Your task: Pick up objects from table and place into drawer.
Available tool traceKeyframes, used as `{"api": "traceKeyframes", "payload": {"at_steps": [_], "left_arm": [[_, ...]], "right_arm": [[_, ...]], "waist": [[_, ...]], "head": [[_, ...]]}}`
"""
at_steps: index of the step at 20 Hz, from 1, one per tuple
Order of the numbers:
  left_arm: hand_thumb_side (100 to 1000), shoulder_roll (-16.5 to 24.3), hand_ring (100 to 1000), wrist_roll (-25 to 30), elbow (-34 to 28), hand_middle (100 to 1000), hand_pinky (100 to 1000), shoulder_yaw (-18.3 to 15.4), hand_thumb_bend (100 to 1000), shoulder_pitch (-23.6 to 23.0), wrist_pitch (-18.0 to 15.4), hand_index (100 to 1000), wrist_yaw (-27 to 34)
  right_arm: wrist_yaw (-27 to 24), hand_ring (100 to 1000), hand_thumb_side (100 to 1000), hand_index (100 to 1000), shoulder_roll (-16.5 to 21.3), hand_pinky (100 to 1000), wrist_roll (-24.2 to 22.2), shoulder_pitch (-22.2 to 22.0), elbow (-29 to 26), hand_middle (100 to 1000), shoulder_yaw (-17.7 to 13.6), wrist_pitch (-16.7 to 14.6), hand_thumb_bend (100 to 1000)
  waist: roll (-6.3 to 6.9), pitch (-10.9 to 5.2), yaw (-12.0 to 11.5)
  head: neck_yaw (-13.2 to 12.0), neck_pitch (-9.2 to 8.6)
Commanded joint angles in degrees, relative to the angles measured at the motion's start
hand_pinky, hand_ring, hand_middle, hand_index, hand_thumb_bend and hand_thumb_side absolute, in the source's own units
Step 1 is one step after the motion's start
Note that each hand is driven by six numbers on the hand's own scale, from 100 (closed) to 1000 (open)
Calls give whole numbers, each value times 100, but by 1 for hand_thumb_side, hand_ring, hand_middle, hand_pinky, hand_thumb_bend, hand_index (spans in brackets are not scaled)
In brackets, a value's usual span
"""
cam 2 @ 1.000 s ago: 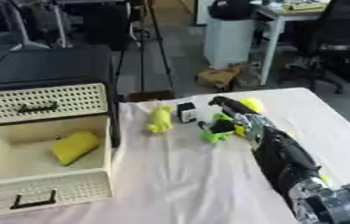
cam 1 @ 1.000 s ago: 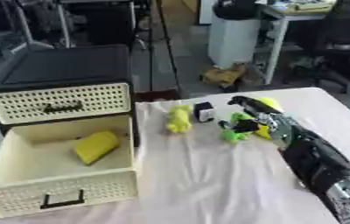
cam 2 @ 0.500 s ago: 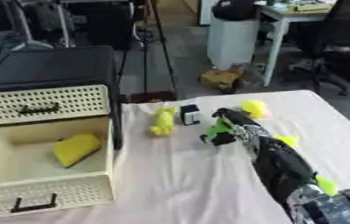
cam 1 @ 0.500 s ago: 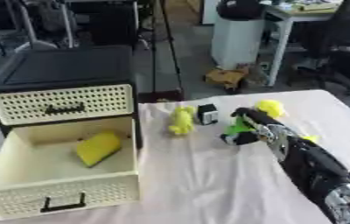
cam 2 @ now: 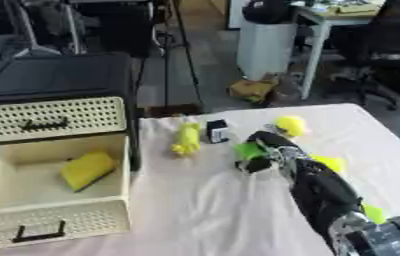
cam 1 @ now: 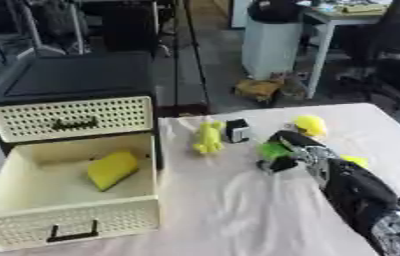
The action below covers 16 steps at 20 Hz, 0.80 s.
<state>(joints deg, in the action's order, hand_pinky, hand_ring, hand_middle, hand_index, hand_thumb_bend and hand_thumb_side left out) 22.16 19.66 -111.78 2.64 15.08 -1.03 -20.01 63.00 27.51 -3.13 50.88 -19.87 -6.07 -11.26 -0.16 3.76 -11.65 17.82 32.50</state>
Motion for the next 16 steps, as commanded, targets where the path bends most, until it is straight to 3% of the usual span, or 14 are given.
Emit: {"api": "traceKeyframes", "payload": {"at_steps": [1,6,16], "left_arm": [[1000,56,100,35,-115,100,100,-54,539,65,-10,708,22],[1000,66,100,73,-108,100,100,-58,539,41,-13,710,10],[1000,95,100,173,-86,100,100,-79,540,-40,-36,715,-26]], "right_arm": [[-200,572,198,767,108,385,107,27,-73,767,-52,67,100],[-474,467,218,692,96,268,620,-10,-358,639,-62,-20,100],[-1524,403,218,622,87,165,1053,-132,-1619,568,-100,-268,100]], "waist": [[14,-67,15],[14,-103,46],[-20,-240,128]], "head": [[13,-73],[24,-47],[7,43]]}}
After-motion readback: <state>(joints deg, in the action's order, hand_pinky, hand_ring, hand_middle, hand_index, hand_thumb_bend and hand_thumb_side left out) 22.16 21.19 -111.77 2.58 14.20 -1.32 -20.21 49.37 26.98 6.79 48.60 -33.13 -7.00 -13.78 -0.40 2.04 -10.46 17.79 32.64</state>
